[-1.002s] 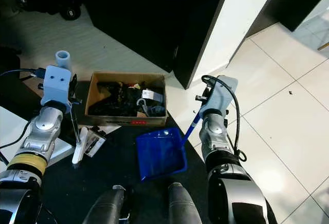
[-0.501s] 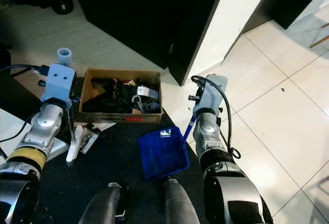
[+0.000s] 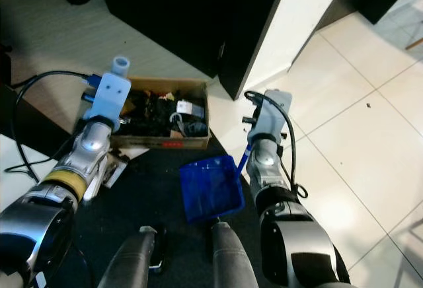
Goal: Sweep floor
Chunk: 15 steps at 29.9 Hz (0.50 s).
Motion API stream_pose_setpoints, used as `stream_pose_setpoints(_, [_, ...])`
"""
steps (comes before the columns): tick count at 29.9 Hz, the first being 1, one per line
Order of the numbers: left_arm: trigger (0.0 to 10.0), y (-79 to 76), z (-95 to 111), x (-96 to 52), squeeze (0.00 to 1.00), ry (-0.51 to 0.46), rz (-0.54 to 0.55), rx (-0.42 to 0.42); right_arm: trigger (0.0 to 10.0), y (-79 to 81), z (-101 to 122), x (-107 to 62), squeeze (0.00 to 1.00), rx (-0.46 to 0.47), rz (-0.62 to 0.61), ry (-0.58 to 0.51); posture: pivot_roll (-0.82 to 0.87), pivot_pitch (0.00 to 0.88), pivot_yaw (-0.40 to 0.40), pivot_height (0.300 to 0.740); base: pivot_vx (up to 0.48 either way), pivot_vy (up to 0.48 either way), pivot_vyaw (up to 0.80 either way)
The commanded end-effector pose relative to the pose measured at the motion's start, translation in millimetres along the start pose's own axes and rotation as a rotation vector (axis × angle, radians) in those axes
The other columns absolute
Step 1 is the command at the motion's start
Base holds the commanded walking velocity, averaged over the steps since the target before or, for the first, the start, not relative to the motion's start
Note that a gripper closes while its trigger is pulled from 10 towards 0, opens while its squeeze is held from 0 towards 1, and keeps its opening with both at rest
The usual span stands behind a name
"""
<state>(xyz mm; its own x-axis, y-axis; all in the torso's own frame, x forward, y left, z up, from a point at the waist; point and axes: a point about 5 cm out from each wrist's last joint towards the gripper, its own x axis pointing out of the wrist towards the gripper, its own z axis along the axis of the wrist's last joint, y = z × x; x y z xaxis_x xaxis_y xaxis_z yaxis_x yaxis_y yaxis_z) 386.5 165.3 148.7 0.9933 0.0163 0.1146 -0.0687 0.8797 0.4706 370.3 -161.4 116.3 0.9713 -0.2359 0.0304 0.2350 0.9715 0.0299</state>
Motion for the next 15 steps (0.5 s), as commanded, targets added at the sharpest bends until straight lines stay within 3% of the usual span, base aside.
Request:
stream_pose_setpoints(1, [10.0, -16.6, 8, 1.8, 0.00, 0.038, 0.055, -0.142, 10.0, -7.2, -21, -9.3, 0.00, -0.040, -0.023, 0.079, 0.00, 0.398, -0.029, 0.740, 0.000, 0.000, 0.00])
stream_pose_setpoints(2, [10.0, -16.6, 8, 1.8, 0.00, 0.038, 0.055, -0.142, 10.0, -7.2, -21, -9.3, 0.00, -0.040, -0.023, 0.079, 0.00, 0.398, -0.029, 0.740, 0.000, 0.000, 0.00])
stream_pose_setpoints(5, [10.0, -36.6, 24, 3.4, 0.00, 0.034, 0.026, -0.269, 10.0, -7.4, -25, -11.4, 0.00, -0.039, -0.027, 0.089, 0.00, 0.388, -0.030, 0.740, 0.000, 0.000, 0.00])
stream_pose_setpoints(6, [10.0, -36.6, 24, 3.4, 0.00, 0.034, 0.026, -0.269, 10.0, -7.4, -25, -11.4, 0.00, -0.039, -0.027, 0.089, 0.00, 0.388, -0.030, 0.740, 0.000, 0.000, 0.00])
stream_pose_setpoints(8, [10.0, -57.0, 33, 1.5, 0.00, 0.030, -0.092, -0.305, 10.0, -6.9, -27, -12.5, 0.00, -0.040, -0.025, 0.096, 0.00, 0.377, -0.028, 0.740, 0.000, 0.000, 0.00])
stream_pose_setpoints(9, [10.0, -57.0, 33, 1.5, 0.00, 0.030, -0.092, -0.305, 10.0, -6.9, -27, -12.5, 0.00, -0.040, -0.025, 0.096, 0.00, 0.377, -0.028, 0.740, 0.000, 0.000, 0.00])
stream_pose_setpoints(12, [10.0, -83.7, 38, -6.8, 0.00, 0.032, -0.238, -0.293, 10.0, -7.2, -29, -13.5, 0.00, -0.037, -0.030, 0.110, 0.01, 0.374, -0.030, 0.740, 0.000, 0.000, 0.00])
stream_pose_setpoints(15, [10.0, -93.1, 48, -8.8, 0.00, 0.013, -0.244, -0.335, 10.0, -7.9, -30, -13.9, 0.00, -0.034, -0.033, 0.117, 0.01, 0.365, -0.035, 0.740, 0.000, 0.000, 0.00])
